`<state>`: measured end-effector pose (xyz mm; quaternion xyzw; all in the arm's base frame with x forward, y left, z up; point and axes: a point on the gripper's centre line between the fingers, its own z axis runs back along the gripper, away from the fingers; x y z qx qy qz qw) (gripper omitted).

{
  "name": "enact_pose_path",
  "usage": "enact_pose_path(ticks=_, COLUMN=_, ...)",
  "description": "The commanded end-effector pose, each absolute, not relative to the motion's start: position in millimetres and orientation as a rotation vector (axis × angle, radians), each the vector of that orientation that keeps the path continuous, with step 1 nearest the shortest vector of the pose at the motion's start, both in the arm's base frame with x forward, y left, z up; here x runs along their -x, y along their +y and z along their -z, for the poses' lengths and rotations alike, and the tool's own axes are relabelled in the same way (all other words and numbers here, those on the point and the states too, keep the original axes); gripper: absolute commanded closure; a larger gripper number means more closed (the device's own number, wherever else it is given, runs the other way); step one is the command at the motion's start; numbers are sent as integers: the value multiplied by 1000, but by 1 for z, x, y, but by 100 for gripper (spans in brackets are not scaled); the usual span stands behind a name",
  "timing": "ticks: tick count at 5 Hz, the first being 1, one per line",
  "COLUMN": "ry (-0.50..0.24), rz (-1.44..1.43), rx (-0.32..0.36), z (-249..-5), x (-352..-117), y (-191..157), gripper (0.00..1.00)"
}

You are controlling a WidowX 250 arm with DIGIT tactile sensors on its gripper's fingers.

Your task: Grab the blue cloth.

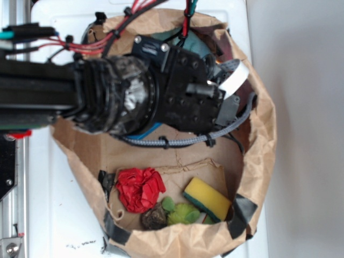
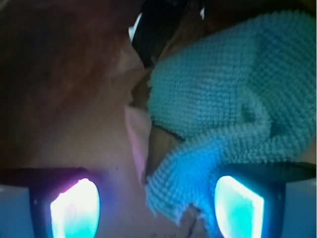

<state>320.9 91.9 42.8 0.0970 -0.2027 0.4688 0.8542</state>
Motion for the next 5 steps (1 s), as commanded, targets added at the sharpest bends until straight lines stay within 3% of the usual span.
enact_pose_path(ticks=1, ry=-549, rz=-1047, rx=-214, z=-66, x=-322, y=97, gripper=0)
enact_pose_path(ticks=3, ry=-491, rz=-1066, rx=-148, z=-77, x=-303, y=85, gripper=0)
enact_pose_path(ticks=4, ry=-418, rz=-1075, rx=-92, z=-89, x=-296, y=91, gripper=0)
enact_pose_path(ticks=5, ry=-422, rz=-1087, rx=-82, z=-91, x=-296, y=96, gripper=0)
